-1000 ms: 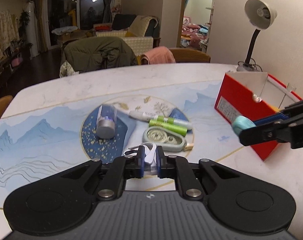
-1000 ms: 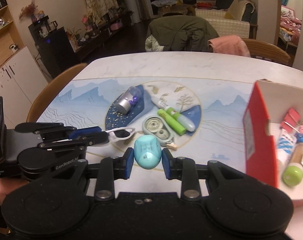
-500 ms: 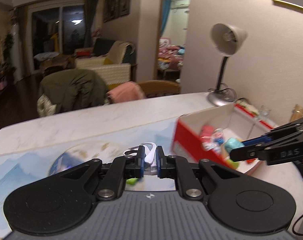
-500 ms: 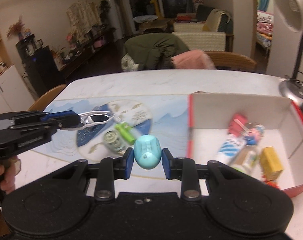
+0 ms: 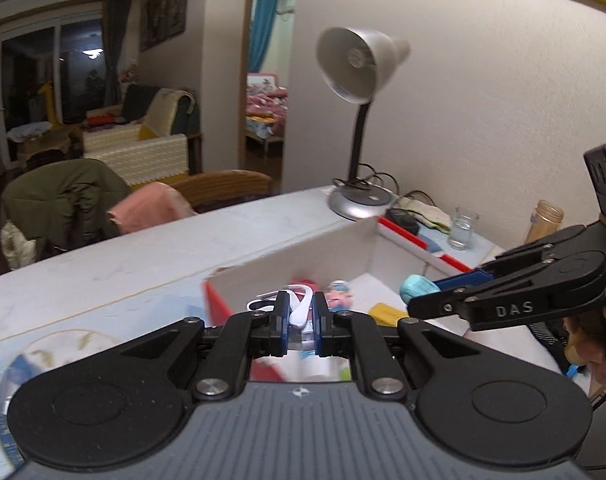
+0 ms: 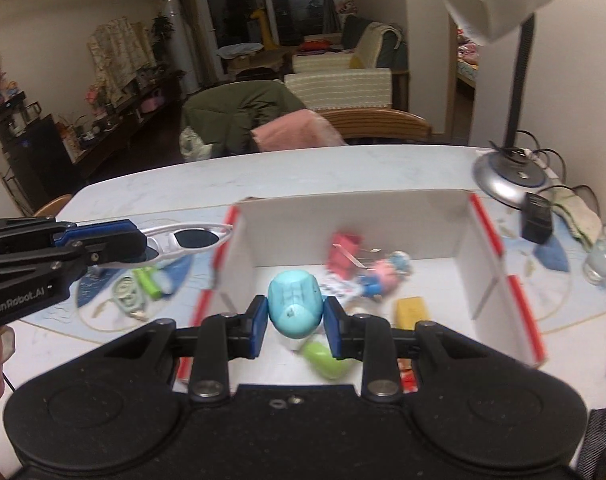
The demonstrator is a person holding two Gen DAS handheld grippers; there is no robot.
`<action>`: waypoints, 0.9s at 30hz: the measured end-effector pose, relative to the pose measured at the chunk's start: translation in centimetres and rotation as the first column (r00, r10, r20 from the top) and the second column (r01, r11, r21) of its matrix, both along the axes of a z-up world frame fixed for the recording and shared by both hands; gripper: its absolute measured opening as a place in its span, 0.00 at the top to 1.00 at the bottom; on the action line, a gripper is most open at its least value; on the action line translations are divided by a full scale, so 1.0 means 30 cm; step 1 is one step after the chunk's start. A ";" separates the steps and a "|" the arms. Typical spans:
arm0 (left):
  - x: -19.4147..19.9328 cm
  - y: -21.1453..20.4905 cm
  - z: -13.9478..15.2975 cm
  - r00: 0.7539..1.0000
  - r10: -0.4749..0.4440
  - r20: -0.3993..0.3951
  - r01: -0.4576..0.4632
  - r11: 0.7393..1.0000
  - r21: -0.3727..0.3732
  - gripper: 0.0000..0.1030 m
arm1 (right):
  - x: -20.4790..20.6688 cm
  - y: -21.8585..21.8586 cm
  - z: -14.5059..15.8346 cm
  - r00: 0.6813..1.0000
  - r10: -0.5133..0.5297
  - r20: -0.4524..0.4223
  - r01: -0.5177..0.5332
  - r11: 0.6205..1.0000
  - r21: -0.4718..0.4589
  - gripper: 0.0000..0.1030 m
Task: Organize rigid objects
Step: 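Carry the sunglasses and teal mouse into the shoebox with both grippers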
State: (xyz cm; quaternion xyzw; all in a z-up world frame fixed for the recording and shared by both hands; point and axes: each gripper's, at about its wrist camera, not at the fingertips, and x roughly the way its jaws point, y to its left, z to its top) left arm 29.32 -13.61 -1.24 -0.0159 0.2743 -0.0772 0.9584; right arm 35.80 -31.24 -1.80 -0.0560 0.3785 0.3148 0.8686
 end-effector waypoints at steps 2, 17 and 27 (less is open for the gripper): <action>0.038 -0.043 -0.015 1.000 -0.012 -0.005 0.012 1.000 0.008 0.89 | 0.037 -0.027 -0.012 1.000 -0.010 0.002 0.010 1.000 -0.016 0.72; 0.254 -0.210 -0.154 0.996 -0.028 -0.083 0.031 0.999 0.043 0.89 | 0.271 -0.093 -0.161 0.998 -0.034 -0.047 0.029 0.993 -0.117 0.72; 0.352 -0.207 -0.196 0.990 -0.008 -0.138 0.012 1.000 0.028 0.89 | 0.369 -0.036 -0.218 0.996 0.005 -0.084 -0.021 0.982 -0.189 0.72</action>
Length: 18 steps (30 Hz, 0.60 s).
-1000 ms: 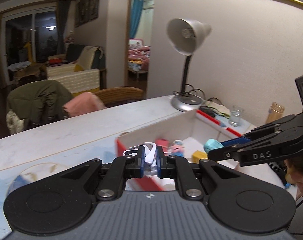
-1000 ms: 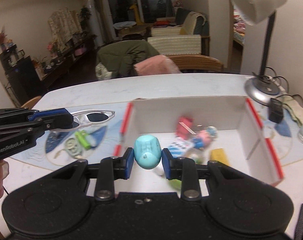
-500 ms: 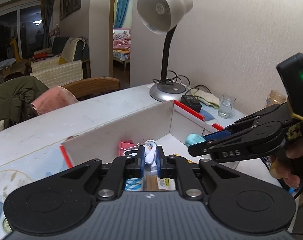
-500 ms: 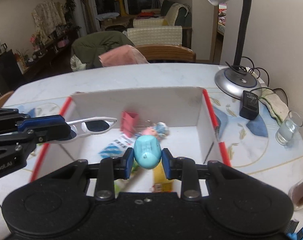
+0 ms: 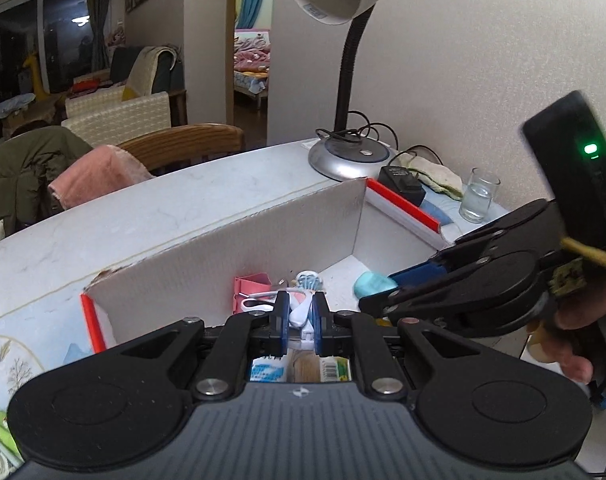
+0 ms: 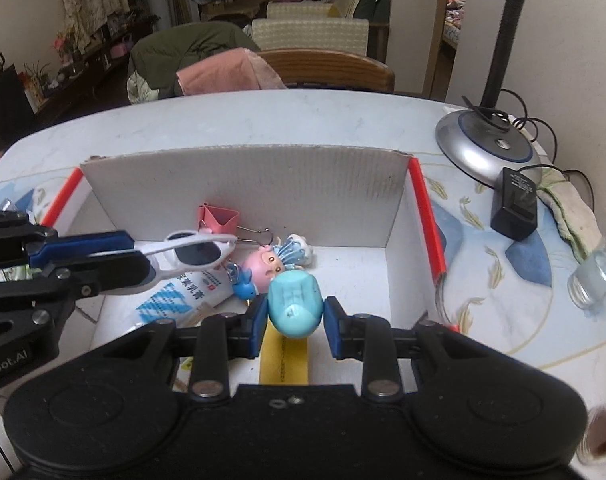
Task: Organize rigid objects
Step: 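Carry the sunglasses and teal mouse into the shoebox with both grippers, then release the teal mouse and sunglasses inside the shoebox, open both grippers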
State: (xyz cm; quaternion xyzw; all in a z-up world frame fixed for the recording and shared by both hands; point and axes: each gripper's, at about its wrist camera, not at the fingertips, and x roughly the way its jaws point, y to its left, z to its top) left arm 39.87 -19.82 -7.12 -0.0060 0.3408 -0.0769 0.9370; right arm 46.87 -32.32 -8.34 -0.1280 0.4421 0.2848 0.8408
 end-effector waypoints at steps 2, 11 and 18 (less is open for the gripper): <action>0.001 -0.008 -0.003 1.000 0.002 -0.003 -0.002 1.000 0.005 0.89 | 0.010 0.010 -0.011 1.000 0.009 -0.010 -0.009 1.000 -0.016 0.72; -0.052 -0.018 -0.030 0.998 0.031 -0.056 -0.032 0.999 -0.014 0.90 | 0.022 0.022 -0.041 0.998 0.040 -0.046 -0.041 0.999 -0.034 0.72; -0.037 0.009 -0.073 0.988 0.066 -0.143 -0.074 0.996 -0.053 0.90 | 0.025 0.036 -0.044 0.998 0.048 -0.048 -0.051 0.997 -0.056 0.71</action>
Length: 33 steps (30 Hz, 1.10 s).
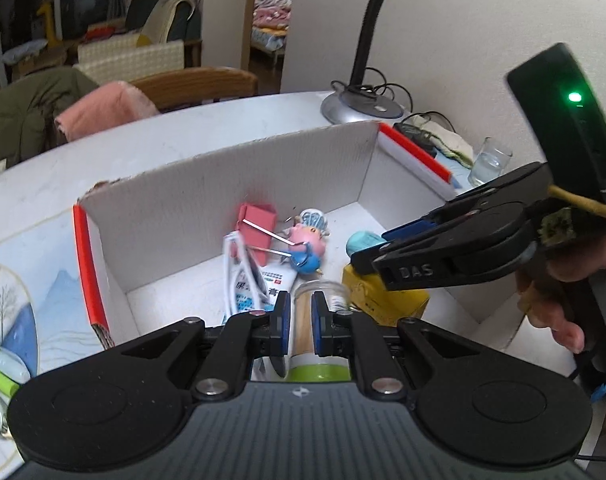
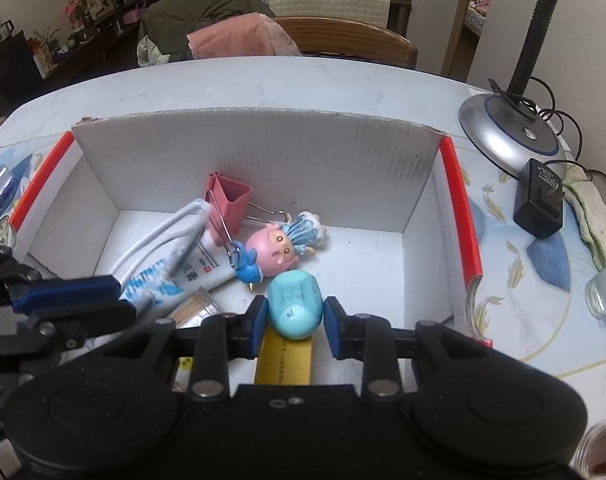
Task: Organize rigid objects
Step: 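Release the teal mouse and sunglasses inside the shoebox, open both grippers, then withdraw both grippers back toward the remaining items on the mat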
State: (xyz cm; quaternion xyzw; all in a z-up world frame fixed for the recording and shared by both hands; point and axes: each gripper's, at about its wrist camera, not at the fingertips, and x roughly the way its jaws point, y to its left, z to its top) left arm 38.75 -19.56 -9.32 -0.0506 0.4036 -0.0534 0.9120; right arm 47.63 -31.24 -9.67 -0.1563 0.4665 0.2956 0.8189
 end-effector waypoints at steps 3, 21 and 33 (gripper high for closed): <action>-0.001 0.010 -0.005 1.000 0.012 -0.017 -0.012 1.000 -0.010 0.90 | -0.005 -0.006 0.006 1.000 -0.006 0.005 0.006 1.000 0.005 0.69; -0.099 0.037 0.078 1.000 0.018 0.025 -0.016 0.998 -0.065 0.86 | -0.129 -0.062 0.114 0.999 0.004 0.037 -0.007 0.997 0.082 0.54; -0.242 0.127 0.201 0.990 0.065 0.122 -0.057 0.996 -0.065 0.42 | -0.267 -0.041 0.238 0.996 0.030 0.087 -0.043 0.988 0.151 0.44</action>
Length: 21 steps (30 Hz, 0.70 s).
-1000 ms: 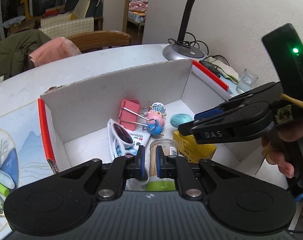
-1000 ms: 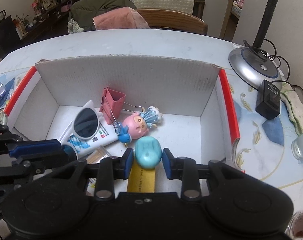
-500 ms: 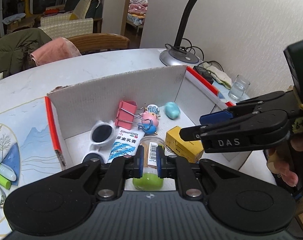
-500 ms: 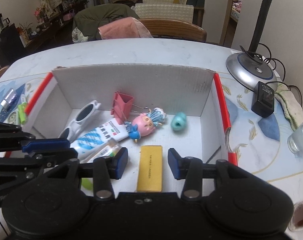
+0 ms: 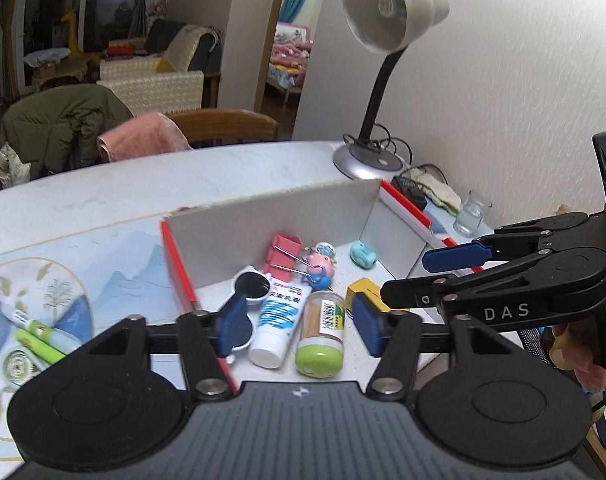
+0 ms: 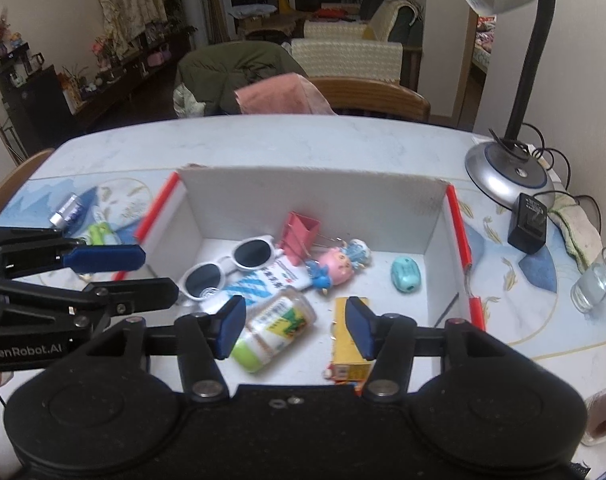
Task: Organize rigid objects
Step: 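Withdraw both grippers back toward the remaining items on the mat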
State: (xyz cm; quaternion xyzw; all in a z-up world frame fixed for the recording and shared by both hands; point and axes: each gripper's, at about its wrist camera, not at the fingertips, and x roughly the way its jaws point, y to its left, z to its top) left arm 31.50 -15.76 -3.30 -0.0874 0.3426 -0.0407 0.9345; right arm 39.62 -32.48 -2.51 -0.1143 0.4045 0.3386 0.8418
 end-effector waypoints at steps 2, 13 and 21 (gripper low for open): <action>-0.028 0.024 0.017 1.000 0.003 0.010 -0.003 1.000 -0.002 0.42 | -0.027 0.014 0.019 1.000 0.002 0.013 -0.003 1.000 0.009 0.42; -0.171 0.202 0.062 0.999 0.035 0.009 -0.035 0.999 0.005 0.31 | -0.160 0.129 0.091 1.000 -0.004 0.026 0.003 0.998 0.060 0.29; -0.264 0.348 0.065 0.999 0.054 0.001 -0.054 0.998 0.024 0.21 | -0.265 0.237 0.125 0.999 -0.015 0.040 0.011 0.996 0.092 0.16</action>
